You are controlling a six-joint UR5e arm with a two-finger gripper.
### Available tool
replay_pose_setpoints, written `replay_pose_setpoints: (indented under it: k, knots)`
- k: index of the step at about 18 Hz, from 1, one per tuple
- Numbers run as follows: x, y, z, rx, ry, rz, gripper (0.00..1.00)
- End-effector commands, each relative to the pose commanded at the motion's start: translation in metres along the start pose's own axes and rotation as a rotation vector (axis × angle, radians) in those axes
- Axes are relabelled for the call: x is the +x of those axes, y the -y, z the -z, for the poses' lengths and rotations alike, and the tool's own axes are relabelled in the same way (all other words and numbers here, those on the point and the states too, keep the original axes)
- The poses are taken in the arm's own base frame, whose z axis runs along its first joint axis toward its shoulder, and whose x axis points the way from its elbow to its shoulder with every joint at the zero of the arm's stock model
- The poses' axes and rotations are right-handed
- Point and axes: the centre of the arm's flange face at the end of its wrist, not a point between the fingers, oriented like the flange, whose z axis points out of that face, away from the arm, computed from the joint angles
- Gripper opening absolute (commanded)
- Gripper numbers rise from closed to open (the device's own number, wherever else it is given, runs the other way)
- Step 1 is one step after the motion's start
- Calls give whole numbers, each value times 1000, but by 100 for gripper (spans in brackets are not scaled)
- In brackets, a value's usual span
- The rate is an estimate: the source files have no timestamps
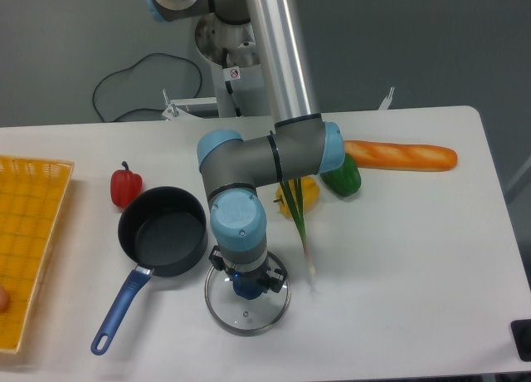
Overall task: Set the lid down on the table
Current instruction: 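Lower the glass lid flat onto the table beside the saucepan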
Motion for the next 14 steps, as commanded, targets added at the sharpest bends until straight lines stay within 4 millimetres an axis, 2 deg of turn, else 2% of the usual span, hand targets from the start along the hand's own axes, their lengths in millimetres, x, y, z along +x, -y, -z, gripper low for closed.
replay_pose_setpoints:
  k: [11,14]
  knots:
    - [0,0,-5,-7,-3,0,64]
    - [0,0,-6,-8,-4,-2,69]
